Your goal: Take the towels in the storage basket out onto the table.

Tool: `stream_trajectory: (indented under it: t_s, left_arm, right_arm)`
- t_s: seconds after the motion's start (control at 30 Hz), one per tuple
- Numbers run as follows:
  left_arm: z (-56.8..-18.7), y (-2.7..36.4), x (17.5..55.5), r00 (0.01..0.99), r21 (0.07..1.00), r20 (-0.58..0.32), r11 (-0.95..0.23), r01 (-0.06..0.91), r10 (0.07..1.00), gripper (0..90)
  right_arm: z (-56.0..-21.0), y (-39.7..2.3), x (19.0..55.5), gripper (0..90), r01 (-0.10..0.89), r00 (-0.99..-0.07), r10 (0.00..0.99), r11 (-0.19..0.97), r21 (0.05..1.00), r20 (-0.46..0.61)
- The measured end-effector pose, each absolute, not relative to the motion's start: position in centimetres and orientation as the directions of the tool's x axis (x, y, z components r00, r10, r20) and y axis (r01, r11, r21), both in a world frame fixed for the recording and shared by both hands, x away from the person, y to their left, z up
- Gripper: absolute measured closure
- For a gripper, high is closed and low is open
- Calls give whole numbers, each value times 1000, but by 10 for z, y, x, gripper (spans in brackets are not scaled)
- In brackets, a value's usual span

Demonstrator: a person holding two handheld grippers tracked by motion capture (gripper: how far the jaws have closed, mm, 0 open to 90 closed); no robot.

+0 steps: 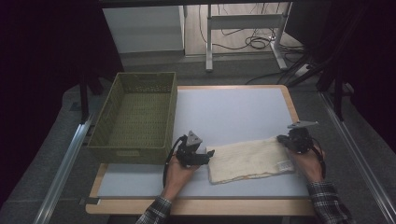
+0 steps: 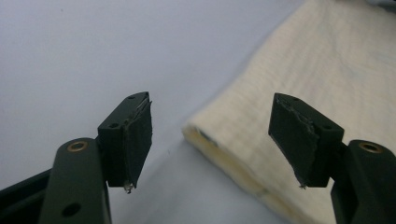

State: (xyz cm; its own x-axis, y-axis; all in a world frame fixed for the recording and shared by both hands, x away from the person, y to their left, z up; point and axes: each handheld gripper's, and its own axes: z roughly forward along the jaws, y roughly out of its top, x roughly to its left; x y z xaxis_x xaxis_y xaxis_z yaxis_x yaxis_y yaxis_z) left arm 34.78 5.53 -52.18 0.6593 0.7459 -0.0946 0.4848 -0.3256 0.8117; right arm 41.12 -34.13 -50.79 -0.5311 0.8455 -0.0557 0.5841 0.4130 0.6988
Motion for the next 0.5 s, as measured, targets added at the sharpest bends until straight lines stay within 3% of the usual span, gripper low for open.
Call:
stream_trajectory:
  t_s: [0.23,0.5]
  left_arm:
    - [-531,46,374,632,756,-43,-388,527,774,303]
    - [-542,46,379,632,737,-52,-397,547,773,284]
  right_arm:
    - [-505,-350,404,793,583,-525,851,369,724,-11]
    - [-498,-366,389,608,593,-534,844,332,733,49]
